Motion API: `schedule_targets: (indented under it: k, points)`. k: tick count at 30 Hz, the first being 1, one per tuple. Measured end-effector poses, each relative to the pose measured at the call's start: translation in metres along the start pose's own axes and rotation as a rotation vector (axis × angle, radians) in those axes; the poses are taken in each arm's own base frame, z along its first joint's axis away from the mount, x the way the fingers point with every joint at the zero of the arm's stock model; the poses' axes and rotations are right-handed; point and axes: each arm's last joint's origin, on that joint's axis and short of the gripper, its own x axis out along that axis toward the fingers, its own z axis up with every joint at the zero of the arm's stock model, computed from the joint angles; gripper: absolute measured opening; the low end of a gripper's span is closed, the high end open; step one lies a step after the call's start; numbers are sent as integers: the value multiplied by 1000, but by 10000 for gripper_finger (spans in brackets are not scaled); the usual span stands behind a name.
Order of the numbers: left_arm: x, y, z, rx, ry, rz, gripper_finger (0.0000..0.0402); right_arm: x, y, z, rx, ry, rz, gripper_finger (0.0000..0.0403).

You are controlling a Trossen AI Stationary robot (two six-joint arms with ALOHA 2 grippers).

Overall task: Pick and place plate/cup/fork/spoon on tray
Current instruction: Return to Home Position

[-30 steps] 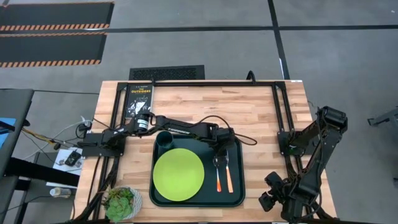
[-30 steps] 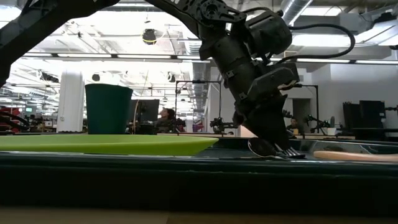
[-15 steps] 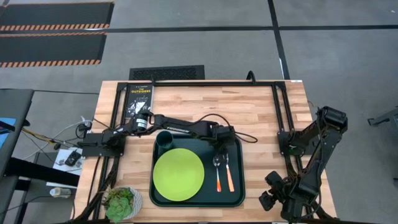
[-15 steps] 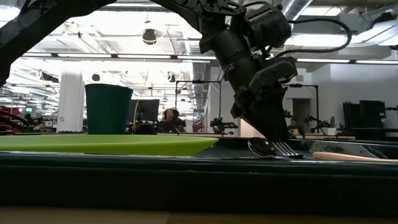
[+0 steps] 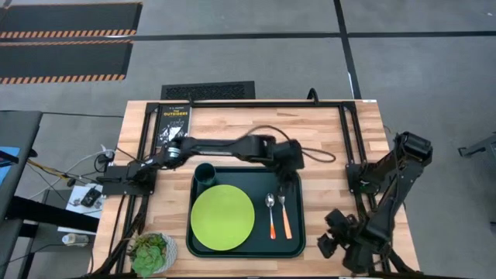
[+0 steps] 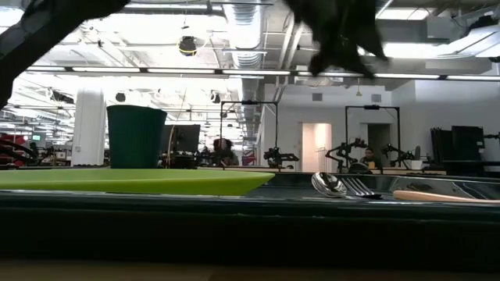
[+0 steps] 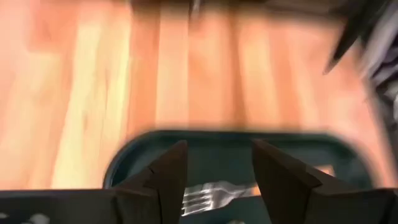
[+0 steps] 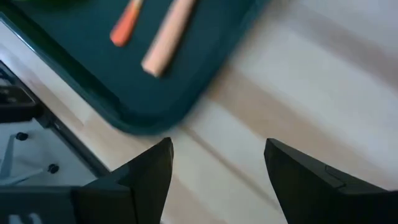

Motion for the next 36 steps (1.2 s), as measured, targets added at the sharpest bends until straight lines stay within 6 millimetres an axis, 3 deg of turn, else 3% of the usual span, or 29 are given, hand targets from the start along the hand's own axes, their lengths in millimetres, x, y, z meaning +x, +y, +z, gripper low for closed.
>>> schedule_targets:
  k: [4, 10, 14, 18, 22, 26, 32, 36]
  points:
    - [-67, -24, 17, -8, -196, -68, 165, 9, 10, 20, -87, -45, -1, 276]
    - [-202, -67, 22, 135, -441, -53, 165, 24, 23, 65, -173, -150, -32, 276]
    - [-268, -88, 6, 163, -543, 164, 165, 33, 23, 88, -253, -84, -94, 276]
    - [-317, -98, -16, 92, -596, 431, 165, 39, 29, 108, -175, -76, -69, 276]
    - [-348, -103, -43, -72, -596, 529, 165, 31, 54, 125, -315, -164, 182, 276]
    - [-363, -110, -65, -101, -518, 460, 165, 13, 75, 151, -397, -298, 432, 276]
    - [-343, -144, -85, -3, -476, 554, 165, -21, 75, 201, -402, -503, 590, 276]
    - [-324, -158, -111, 31, -473, 653, 165, -47, 73, 226, -414, -633, 718, 276]
